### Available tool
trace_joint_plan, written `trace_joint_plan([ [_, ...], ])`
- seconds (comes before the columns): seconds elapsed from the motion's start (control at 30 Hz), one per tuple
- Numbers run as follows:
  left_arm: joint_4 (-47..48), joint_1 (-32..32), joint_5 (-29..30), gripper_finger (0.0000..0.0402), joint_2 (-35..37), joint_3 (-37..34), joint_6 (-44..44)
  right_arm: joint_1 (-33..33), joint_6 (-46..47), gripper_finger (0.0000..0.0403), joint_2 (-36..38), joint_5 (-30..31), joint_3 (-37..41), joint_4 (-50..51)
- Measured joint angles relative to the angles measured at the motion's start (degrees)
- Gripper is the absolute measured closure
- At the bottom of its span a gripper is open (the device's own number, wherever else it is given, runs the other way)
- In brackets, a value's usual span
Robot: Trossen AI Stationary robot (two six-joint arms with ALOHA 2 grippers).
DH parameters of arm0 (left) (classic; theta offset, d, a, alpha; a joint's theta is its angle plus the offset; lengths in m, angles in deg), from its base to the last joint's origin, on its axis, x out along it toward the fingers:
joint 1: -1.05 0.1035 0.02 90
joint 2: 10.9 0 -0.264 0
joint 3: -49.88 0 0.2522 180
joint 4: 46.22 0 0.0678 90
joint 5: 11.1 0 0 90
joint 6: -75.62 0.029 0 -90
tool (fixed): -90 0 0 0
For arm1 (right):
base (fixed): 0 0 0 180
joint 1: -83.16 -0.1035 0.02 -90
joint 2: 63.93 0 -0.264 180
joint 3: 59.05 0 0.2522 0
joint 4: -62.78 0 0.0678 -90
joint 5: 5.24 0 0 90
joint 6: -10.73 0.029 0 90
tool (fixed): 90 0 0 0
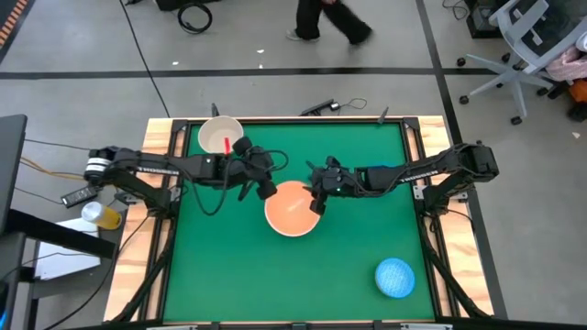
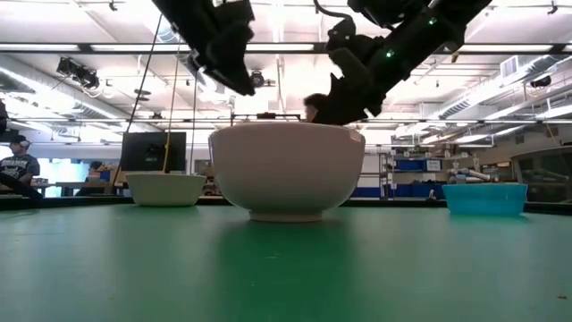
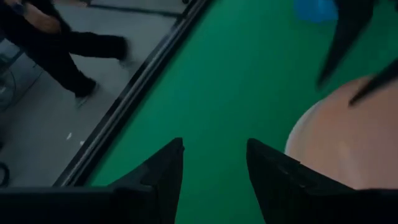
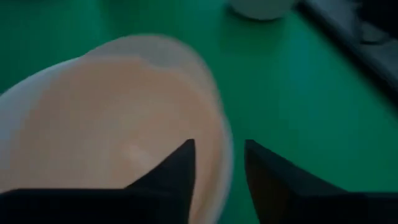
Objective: Nest bowls inside each other
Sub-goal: Stack the orange bowl on the white bowl, then stack the gray bowl on the orange bowl
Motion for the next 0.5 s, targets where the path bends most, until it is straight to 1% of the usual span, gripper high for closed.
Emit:
trace_joint_plan([
  [0.1,3.5,0.4,-0.1,0.0224,-0.5,0.0,-0.5,-0.2,2.1,0.0216,0.0,6.0,0.0,1.0],
  [0.17,6.3,0.5,-0.2,0.0224,-0.6,-0.1,-2.3,-0.3,1.3,0.0203,0.0,7.8,0.0,1.3],
  [0.2,7.1,0.6,-0.2,0.0224,-0.7,-0.1,-3.2,-0.2,0.7,0.0201,0.0,7.4,0.0,1.4],
  [0.27,8.1,0.6,-0.1,0.0224,-0.7,-0.1,-4.4,0.2,0.6,0.0202,0.0,4.3,0.0,2.9],
  [0.33,8.3,0.6,0.0,0.0224,-0.7,-0.1,-4.5,0.9,1.8,0.0209,0.0,-1.2,0.0,5.2],
  [0.4,8.3,0.6,0.0,0.0224,-0.7,-0.1,-4.5,1.1,2.8,0.0219,0.0,-5.3,0.0,6.9],
  [0.43,8.1,0.6,0.0,0.0224,-0.7,-0.1,-4.5,1.0,3.3,0.0225,0.0,-5.9,0.0,6.8],
  [0.5,8.1,0.8,0.0,0.0224,-0.7,-0.1,-4.5,-0.2,3.4,0.0234,0.2,-5.1,0.0,5.6],
])
